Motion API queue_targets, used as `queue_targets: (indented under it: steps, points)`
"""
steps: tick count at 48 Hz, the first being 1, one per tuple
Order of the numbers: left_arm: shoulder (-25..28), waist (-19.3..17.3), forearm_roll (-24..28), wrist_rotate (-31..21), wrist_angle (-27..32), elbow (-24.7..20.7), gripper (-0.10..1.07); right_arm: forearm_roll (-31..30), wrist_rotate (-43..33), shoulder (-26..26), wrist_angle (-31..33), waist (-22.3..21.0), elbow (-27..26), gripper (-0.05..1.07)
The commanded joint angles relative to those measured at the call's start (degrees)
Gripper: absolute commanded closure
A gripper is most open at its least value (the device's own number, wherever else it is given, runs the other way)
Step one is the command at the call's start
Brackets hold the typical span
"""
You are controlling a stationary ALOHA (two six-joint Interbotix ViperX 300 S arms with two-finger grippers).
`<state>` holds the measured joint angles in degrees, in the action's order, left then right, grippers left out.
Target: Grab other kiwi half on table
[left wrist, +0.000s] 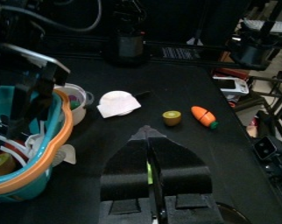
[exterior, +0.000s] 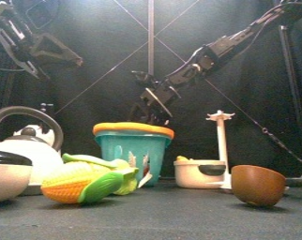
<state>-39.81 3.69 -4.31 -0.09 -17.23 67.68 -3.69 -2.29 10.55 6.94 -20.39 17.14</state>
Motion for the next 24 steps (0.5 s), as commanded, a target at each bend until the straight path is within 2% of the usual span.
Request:
queue_targets:
  steps: [1, 5, 13, 24]
  points:
    - [0.0, 0.1, -0.1, -0.1, -0.5, -0.6, 0.73, -0.3, 0.1, -6.4, 0.3, 2.0, 0.6, 0.04]
    - [0.1, 0.1, -0.1, -0.1, -0.5, -0.6, 0.73, -0.4, 0.1, -10.1, 0.8, 4.7, 2.9, 0.04]
    - [0.1, 0.2, -0.1, -0.1, -0.5, -0.4, 0.73, 0.0, 0.0, -17.6, 1.9, 12.7, 11.1, 0.04]
    - [0.0, 0.2, -0.1, 0.0, -0.5, -0.3, 0.73, -1.0, 0.1, -19.4, 2.2, 26.0, 21.9, 0.05]
